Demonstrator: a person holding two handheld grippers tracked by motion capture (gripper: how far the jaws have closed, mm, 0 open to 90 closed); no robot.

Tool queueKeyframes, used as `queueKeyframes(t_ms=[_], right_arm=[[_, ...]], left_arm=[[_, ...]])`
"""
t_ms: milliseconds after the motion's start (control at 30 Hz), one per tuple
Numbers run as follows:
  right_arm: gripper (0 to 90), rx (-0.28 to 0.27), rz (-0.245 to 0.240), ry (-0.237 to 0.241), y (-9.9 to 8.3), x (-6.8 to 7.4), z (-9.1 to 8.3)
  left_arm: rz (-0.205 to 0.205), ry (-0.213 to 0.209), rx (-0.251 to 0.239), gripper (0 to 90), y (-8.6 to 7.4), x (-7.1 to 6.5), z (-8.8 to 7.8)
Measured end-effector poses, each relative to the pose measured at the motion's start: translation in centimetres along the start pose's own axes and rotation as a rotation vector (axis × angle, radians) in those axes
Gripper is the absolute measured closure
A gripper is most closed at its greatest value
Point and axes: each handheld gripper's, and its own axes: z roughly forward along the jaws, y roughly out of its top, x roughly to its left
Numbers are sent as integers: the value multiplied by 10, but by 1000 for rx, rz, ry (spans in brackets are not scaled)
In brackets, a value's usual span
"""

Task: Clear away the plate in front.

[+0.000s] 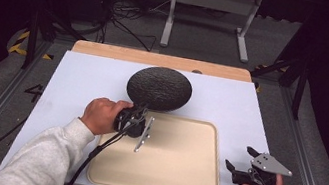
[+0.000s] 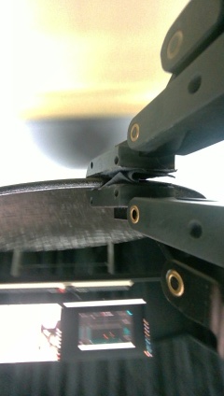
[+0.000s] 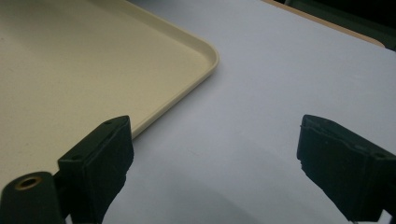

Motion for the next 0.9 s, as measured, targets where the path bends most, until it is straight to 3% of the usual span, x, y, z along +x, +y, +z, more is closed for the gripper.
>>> queueKeyframes(t_ms=[100, 133, 267, 400, 667, 867, 900], right_arm=[[111, 2, 17, 6, -1, -2, 0], [112, 2, 18, 4, -1, -2, 0], [109, -3, 24, 5, -1, -3, -1], [108, 4, 58, 0, -2, -6, -1], [109, 2, 51, -4, -1, -6, -2], [108, 1, 51, -9, -1, -6, -2], [108, 2, 49, -8, -1, -6, -2]], left_arm=[[-19, 0, -47, 859, 3, -5, -19], [-5, 8, -62, 864, 7, -11, -31], [32, 3, -88, 860, 16, -20, -47], [38, -32, -134, 862, 25, -32, -62], [60, -83, -160, 850, 32, -56, -70], [45, -124, -164, 845, 31, -63, -73], [25, -148, -185, 845, 30, -65, -73]])
